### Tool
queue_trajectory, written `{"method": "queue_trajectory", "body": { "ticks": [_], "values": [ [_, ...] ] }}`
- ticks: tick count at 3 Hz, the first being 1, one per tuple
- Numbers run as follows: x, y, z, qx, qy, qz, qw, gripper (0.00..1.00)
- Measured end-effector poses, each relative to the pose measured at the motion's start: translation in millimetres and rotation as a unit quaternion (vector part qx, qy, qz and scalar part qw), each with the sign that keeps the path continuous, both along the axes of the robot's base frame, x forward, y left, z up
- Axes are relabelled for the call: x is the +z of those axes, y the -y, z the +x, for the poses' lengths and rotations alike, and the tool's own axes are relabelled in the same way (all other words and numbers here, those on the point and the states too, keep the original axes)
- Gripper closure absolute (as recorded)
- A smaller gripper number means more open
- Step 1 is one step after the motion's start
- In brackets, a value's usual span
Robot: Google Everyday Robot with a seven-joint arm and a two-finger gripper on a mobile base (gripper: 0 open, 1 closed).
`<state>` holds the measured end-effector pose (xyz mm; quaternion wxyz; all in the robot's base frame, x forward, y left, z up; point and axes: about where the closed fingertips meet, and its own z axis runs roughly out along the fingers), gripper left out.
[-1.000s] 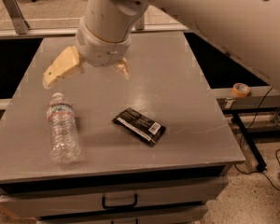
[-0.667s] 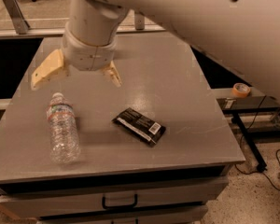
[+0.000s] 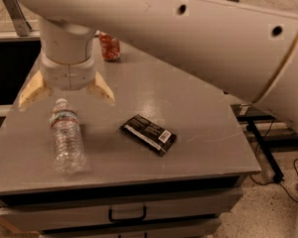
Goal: Move water bottle near coke can
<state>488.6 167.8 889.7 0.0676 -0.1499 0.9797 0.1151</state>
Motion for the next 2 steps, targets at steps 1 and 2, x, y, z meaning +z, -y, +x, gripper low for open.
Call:
{"method": "queue_trajectory", "body": {
  "ticks": [1,2],
  "values": [
    [-19.4,-6.4,-6.8,-0.022,-0.009,-0.023,0.9995,0.0],
    [-34.2,-15.3,-15.5,-0.009,-0.021,-0.031,0.9992,0.18]
  ]
}}
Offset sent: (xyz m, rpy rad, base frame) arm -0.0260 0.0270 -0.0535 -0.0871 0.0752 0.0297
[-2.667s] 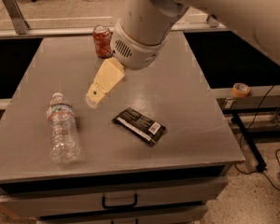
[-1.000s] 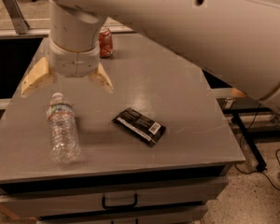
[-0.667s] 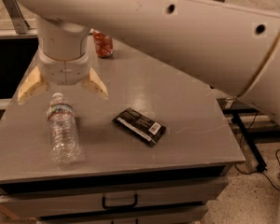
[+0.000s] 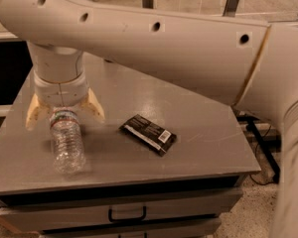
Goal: Move water bottle near coke can
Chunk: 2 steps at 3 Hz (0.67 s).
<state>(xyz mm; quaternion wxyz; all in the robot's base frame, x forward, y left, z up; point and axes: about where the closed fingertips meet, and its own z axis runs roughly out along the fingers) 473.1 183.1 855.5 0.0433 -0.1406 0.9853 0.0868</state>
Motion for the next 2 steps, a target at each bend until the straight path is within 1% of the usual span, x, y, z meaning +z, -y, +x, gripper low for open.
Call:
{"method": "queue_trajectory", "body": {
  "ticks": [1,2],
  "values": [
    [-14.8,-6.0,-8.4,0.026,-0.021,-0.006,0.9994,0.41],
    [-18.9,7.2,-3.1,0.033,-0.019,-0.009,0.9992,0.64]
  ]
}}
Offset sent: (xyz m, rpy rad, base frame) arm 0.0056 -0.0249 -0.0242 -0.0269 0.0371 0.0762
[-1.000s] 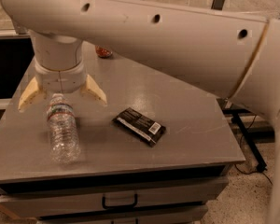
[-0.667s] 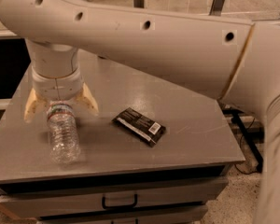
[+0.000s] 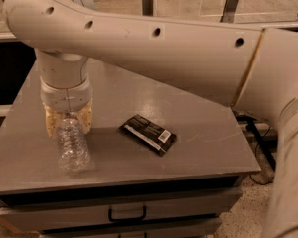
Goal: Move water bottle near coke can
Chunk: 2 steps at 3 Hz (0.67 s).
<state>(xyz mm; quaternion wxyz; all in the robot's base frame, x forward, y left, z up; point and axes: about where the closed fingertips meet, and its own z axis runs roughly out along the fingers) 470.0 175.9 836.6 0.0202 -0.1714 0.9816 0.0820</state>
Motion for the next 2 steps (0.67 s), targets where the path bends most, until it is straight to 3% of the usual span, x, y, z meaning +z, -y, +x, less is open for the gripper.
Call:
{"method": "queue_trajectory", "body": {
  "ticks": [1,2],
  "values": [
    [18.7,55.7,29.9,-0.027,0.063,0.015,0.9975,0.88],
    [48.2,123.0,65.0,-0.064,0.136,0.036,0.988,1.0]
  ]
}}
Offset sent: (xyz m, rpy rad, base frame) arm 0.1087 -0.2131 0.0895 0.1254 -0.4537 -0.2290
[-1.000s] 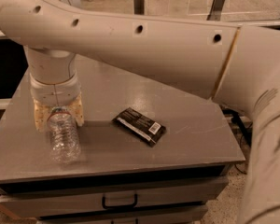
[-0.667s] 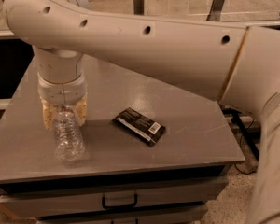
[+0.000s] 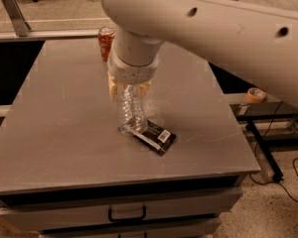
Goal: Move water bottle near coke can
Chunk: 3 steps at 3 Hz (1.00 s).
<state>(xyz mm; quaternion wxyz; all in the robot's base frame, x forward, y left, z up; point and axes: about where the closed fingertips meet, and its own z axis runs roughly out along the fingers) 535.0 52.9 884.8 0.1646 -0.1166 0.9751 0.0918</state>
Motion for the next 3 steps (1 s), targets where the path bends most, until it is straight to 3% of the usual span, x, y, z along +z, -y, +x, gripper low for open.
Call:
{"method": "queue_trajectory", "body": {
  "ticks": [2,3],
  "values": [
    [5.9,6.1,14.0,-0.02,0.006,0.021,0.9996,1.0],
    [6.6,5.8,53.2,-0.039,0.0,-0.001,0.9992,1.0]
  ]
}}
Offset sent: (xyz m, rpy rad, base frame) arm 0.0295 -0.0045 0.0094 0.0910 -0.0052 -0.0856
